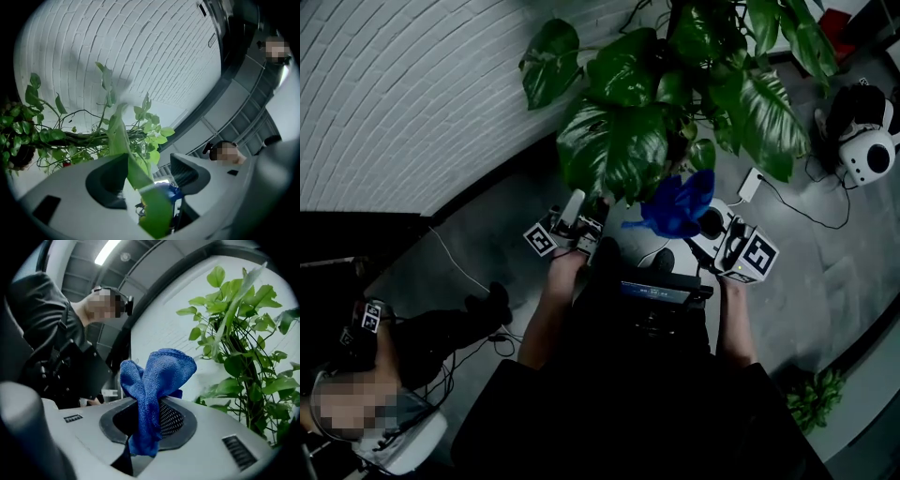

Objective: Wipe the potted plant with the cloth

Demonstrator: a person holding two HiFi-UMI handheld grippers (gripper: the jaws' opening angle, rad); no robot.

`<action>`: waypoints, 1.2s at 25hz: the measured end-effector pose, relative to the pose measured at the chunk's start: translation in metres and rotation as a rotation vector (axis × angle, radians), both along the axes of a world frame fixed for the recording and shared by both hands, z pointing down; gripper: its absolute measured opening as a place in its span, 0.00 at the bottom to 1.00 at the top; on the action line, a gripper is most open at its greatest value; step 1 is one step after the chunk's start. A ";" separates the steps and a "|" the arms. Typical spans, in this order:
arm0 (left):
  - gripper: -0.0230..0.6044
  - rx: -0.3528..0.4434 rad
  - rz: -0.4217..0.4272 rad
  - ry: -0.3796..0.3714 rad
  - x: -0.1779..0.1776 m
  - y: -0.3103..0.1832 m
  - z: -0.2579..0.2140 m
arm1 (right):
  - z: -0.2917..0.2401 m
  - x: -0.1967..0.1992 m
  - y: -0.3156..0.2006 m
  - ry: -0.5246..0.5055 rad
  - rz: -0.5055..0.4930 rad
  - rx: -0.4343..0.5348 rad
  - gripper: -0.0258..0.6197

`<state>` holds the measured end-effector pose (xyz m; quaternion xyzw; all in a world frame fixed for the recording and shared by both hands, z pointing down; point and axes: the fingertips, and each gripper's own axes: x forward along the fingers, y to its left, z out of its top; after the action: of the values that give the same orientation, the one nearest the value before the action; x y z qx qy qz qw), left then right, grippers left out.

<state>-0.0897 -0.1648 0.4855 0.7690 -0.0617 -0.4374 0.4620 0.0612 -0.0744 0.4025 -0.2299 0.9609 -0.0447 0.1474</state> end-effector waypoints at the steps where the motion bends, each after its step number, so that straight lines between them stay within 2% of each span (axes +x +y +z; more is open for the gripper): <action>1: 0.52 0.000 0.001 -0.001 0.000 0.000 0.000 | -0.010 0.005 0.003 -0.033 -0.010 0.022 0.21; 3: 0.52 0.000 0.003 -0.005 0.001 0.000 0.001 | -0.021 0.015 -0.001 -0.054 0.008 0.036 0.21; 4: 0.52 -0.001 0.004 -0.006 0.001 0.000 0.001 | -0.019 0.020 -0.011 -0.034 0.048 0.023 0.21; 9: 0.52 -0.002 0.008 -0.011 0.000 0.002 0.002 | 0.037 0.044 -0.094 0.249 0.322 -0.176 0.21; 11: 0.52 -0.002 0.008 -0.014 0.000 0.002 0.003 | 0.050 0.046 -0.123 0.357 0.369 -0.205 0.21; 14: 0.52 -0.004 0.009 -0.021 0.000 0.003 0.003 | 0.057 0.043 -0.161 0.450 0.397 -0.222 0.21; 18: 0.52 -0.005 0.011 -0.037 -0.002 0.008 0.003 | 0.084 0.021 -0.186 0.593 0.340 -0.281 0.21; 22: 0.52 0.009 0.013 -0.064 -0.006 0.009 0.002 | 0.105 -0.025 -0.158 0.685 0.179 -0.302 0.21; 30: 0.52 0.057 0.060 -0.149 -0.006 0.015 0.008 | 0.138 -0.103 -0.085 0.687 -0.103 -0.372 0.21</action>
<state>-0.0958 -0.1499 0.4932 0.8138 -0.0601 -0.3666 0.4469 -0.0422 -0.1596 0.5405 -0.2058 0.9401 -0.1459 -0.2294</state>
